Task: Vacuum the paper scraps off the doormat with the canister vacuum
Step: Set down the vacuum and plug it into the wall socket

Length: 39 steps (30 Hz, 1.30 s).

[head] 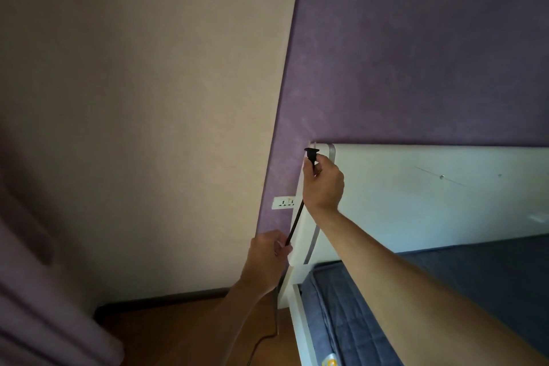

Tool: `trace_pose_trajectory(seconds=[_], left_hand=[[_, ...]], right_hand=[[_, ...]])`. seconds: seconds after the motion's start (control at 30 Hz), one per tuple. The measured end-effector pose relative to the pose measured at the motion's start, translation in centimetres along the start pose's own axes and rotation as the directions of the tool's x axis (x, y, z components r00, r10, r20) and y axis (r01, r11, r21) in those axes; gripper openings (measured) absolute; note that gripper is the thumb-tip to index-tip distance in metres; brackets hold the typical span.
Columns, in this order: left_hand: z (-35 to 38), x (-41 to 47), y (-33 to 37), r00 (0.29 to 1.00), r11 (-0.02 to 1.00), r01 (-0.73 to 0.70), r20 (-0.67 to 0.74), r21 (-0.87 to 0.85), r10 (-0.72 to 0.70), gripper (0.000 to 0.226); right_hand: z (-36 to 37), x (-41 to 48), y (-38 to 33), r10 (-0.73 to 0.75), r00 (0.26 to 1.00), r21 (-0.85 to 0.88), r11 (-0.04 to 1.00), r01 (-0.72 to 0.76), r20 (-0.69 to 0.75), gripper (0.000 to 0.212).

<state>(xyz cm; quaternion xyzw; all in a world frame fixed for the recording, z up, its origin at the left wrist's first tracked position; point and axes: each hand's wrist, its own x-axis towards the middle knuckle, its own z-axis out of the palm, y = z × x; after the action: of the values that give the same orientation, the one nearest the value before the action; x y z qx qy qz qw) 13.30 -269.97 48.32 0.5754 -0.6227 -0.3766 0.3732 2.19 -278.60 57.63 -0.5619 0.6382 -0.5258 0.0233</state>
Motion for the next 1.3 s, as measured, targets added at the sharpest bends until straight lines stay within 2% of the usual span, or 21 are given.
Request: trace_pose_trajectory(seconds=[0.2,0.37,0.47,0.63,0.73,0.83,1.07,1.17,1.3], left_hand=[[2.2,1.8,-2.6,0.998,0.998,0.06,0.015,-0.002,-0.06,0.021],[4.5,3.5,-5.9,0.977,0.977,0.212,0.025,-0.029,-0.211,0.008],[6.2,4.5,-8.2,0.968,0.968,0.249,0.031,-0.033,-0.248,0.013],[8.8,5.8,-11.7,0.943,0.941,0.333,0.036,-0.054,-0.331,0.021],[9.8,6.7,-13.4,0.944,0.943,0.33,0.03,-0.049,-0.329,0.028],[10.7,7.7,-14.9,0.939,0.939,0.343,0.053,-0.03,-0.341,0.021],[13.0,9.4,-17.6,0.925,0.926,0.377,0.061,-0.014,-0.375,0.029],[14.0,9.8,-18.5,0.917,0.918,0.395,0.067,-0.034,-0.393,0.026],[14.9,10.4,-19.5,0.917,0.914,0.398,0.064,-0.076,-0.394,0.022]], right_hand=[[3.6,0.0,3.1,0.074,0.996,0.022,0.997,-0.076,0.055,0.024],[8.1,-0.4,7.9,0.125,0.98,0.019,0.991,-0.13,0.156,0.021],[11.5,-1.0,11.5,0.157,0.962,0.02,0.986,-0.166,0.221,0.019],[16.1,-2.4,16.7,0.21,0.916,-0.047,0.977,-0.207,0.343,0.024],[18.2,-2.7,19.1,0.299,0.879,-0.131,0.954,-0.269,0.371,0.027],[19.8,-2.8,21.3,0.372,0.839,-0.207,0.927,-0.313,0.397,0.025],[22.3,-2.9,24.5,0.39,0.811,-0.377,0.897,-0.228,0.437,0.029],[23.0,-3.2,25.0,0.381,0.805,-0.427,0.887,-0.178,0.456,0.029],[23.9,-3.0,25.4,0.414,0.79,-0.471,0.863,-0.183,0.451,0.028]])
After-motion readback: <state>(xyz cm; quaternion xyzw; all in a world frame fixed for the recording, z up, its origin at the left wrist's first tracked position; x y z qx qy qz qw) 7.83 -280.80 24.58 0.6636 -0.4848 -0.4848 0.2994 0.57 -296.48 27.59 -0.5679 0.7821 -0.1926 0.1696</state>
